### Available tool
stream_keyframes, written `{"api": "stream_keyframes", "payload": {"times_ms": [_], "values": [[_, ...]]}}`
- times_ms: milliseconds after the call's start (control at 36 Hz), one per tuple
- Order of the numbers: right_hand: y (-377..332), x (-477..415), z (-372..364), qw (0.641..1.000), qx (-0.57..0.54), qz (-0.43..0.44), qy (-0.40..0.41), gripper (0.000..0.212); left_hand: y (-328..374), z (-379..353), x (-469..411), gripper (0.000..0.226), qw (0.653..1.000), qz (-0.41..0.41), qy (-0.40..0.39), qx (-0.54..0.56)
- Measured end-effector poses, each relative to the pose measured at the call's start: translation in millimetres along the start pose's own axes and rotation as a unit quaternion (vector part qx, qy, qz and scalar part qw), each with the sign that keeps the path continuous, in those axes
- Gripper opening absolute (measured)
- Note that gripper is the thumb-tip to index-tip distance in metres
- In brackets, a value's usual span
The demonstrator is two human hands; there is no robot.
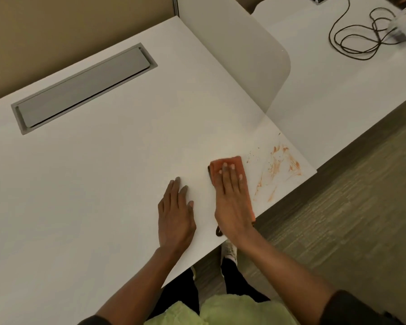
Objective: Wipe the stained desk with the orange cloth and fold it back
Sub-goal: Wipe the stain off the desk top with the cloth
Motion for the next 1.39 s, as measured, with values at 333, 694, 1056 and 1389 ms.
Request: {"api": "stream_keyframes", "payload": {"times_ms": [333,694,1056,1389], "values": [[-7,29,-17,0.995,-0.033,0.084,-0.037,0.086,-3,-7,6,0.059,0.999,-0.02,-0.018,-0.019],[29,-90,29,0.991,-0.06,-0.109,0.044,0.072,4,-3,4,0.058,0.998,-0.026,-0.028,-0.05],[23,-77,25,0.995,-0.003,-0.101,0.018,0.067,10,-2,0,0.059,0.998,-0.009,-0.02,-0.055],[26,-74,31,0.972,-0.018,-0.234,0.017,0.063,16,-18,-22,0.063,0.996,0.009,0.005,-0.088]]}}
Point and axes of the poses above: each hand's wrist, its own x-axis away from the middle knuckle, its own z-axis out of the back of the hand, y = z × x, the point moved 7 cm from there along -x, towards the middle knuckle, and after that the axes turned 14 degrees about -z, right-handed, at the moved point
